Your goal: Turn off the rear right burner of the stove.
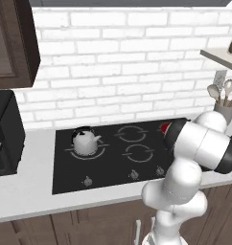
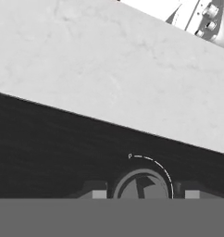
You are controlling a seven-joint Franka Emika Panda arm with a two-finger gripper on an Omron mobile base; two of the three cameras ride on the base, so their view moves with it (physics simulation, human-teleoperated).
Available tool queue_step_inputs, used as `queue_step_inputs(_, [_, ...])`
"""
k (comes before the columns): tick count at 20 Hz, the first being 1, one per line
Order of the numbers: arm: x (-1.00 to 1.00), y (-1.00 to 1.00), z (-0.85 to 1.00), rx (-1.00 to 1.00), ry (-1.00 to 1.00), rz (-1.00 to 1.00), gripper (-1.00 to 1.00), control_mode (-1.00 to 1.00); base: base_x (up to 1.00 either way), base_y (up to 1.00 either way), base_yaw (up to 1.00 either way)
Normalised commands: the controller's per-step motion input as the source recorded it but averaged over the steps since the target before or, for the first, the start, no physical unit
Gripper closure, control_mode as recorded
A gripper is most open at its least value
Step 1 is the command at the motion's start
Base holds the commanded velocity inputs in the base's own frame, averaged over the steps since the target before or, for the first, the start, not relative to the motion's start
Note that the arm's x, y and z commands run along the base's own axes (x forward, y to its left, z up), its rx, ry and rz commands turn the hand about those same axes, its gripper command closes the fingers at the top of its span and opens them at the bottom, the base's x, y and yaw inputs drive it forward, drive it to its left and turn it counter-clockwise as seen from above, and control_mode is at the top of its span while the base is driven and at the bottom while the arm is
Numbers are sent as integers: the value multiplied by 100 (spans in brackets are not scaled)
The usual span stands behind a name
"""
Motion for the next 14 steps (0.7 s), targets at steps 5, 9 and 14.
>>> queue_step_inputs(5, [0,-8,-2,7,9,-96,100,-100,0,0,0])
queue_step_inputs(9, [0,-2,-8,1,6,-100,100,-100,0,0,0])
queue_step_inputs(14, [0,0,-9,1,16,-94,100,-100,0,0,0])
